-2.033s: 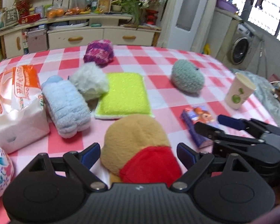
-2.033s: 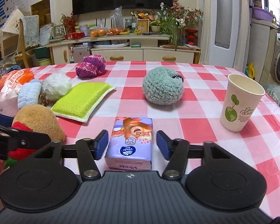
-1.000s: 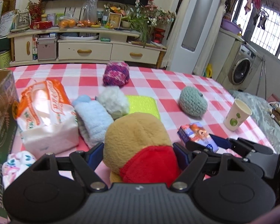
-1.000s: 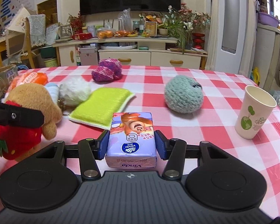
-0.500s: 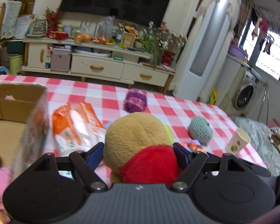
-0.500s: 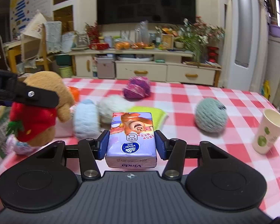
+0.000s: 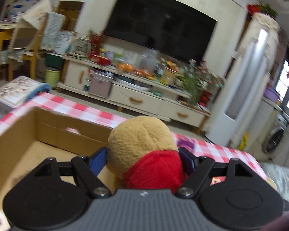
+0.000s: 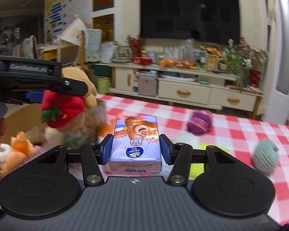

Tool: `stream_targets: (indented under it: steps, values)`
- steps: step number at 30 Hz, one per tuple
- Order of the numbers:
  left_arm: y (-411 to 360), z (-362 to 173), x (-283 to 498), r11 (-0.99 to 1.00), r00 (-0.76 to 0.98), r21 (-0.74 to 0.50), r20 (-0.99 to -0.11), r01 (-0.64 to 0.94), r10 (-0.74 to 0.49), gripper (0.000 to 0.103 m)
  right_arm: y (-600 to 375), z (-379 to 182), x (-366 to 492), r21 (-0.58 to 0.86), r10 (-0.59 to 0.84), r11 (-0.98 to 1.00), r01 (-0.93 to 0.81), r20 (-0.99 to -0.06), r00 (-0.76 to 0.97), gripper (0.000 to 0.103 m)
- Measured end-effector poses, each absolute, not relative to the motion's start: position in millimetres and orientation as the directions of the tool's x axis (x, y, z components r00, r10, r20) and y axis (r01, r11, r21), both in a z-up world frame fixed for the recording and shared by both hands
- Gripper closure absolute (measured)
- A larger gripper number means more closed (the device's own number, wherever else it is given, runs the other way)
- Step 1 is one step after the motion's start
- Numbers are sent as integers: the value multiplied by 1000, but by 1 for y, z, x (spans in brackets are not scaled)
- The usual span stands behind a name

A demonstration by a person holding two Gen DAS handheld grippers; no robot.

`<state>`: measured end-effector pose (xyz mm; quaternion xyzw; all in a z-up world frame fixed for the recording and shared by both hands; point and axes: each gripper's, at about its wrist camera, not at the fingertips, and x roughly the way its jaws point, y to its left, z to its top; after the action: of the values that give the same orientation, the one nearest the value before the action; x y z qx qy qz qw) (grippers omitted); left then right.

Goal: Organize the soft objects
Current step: 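Carry the bear and tissue pack over the box and open both grippers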

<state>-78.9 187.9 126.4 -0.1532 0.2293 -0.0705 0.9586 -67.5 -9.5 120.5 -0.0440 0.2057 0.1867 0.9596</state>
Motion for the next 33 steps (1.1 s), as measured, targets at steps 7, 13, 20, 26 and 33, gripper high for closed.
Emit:
stream_targets:
  steps: [7, 13, 20, 26, 33]
  values:
    - [236, 127, -70, 932, 906, -347, -420, -104, -56, 25, 38, 134, -50, -22, 430, 879, -476, -395, 812, 39]
    - [261, 124, -57, 916, 898, -346, -439, -201, 31, 25, 60, 140, -36, -15, 474, 852, -524, -404, 783, 39]
    - [276, 120, -55, 910, 885, -328, -459, -253, 80, 24, 77, 137, -33, -31, 500, 824, -566, -431, 751, 39]
    - [280, 119, -57, 903, 873, -320, -475, -286, 108, 24, 80, 131, -28, -50, 498, 814, -578, -453, 740, 39]
    - [279, 118, -52, 905, 863, -308, -492, -294, 113, 24, 81, 128, -33, -73, 496, 806, -587, -458, 738, 39]
